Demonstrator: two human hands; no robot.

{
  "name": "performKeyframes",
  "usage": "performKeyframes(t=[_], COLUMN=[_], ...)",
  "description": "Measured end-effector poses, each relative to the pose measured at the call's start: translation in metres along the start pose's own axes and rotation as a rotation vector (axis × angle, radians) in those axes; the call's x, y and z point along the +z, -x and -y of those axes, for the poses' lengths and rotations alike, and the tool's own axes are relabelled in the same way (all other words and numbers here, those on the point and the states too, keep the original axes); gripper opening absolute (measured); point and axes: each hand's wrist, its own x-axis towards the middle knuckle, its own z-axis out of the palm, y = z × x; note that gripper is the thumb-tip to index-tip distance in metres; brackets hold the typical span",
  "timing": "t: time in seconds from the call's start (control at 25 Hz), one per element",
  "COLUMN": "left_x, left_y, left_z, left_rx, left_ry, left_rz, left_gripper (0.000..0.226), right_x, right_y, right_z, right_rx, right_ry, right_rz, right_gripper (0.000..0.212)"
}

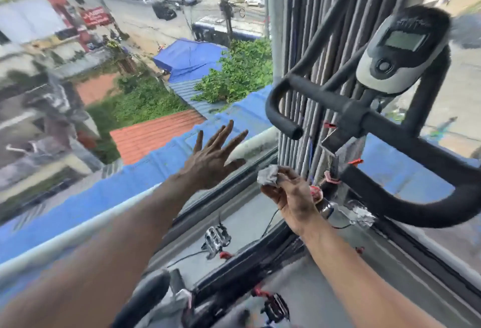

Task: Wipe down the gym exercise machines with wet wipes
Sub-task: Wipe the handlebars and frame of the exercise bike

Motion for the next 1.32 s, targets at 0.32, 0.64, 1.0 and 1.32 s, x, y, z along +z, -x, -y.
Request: performKeyframes(t=[0.32, 0.64, 1.0, 1.32], left_x=[0.023, 0.047, 0.062, 0.055], left_y=[0.204, 0.357, 0.386, 0.407], left_z=[0.014, 0.037, 0.045, 0.072], left_rx=[-0.397, -0.603, -0.507, -0.222], left_ry=[0.114, 0.201, 0.064, -0.018], left_rz=[0.021, 0.083, 0.048, 0.190], left_gripper=[0.079, 0.073, 0.073, 0.066], right_x=[0.019, 0.045, 0.078, 0.080], right_y=[0.074, 0.116, 0.143, 0.153], right_z=[-0.071, -0.137, -0.199, -0.217], right_rx=[0.133, -0.065, -0.668, -0.750], right_ry=[0.474, 0.913, 1.287, 1.306], right_rz=[0.291, 0.488, 0.320, 0.166], right_gripper=[0.018, 0.020, 0.023, 0.022])
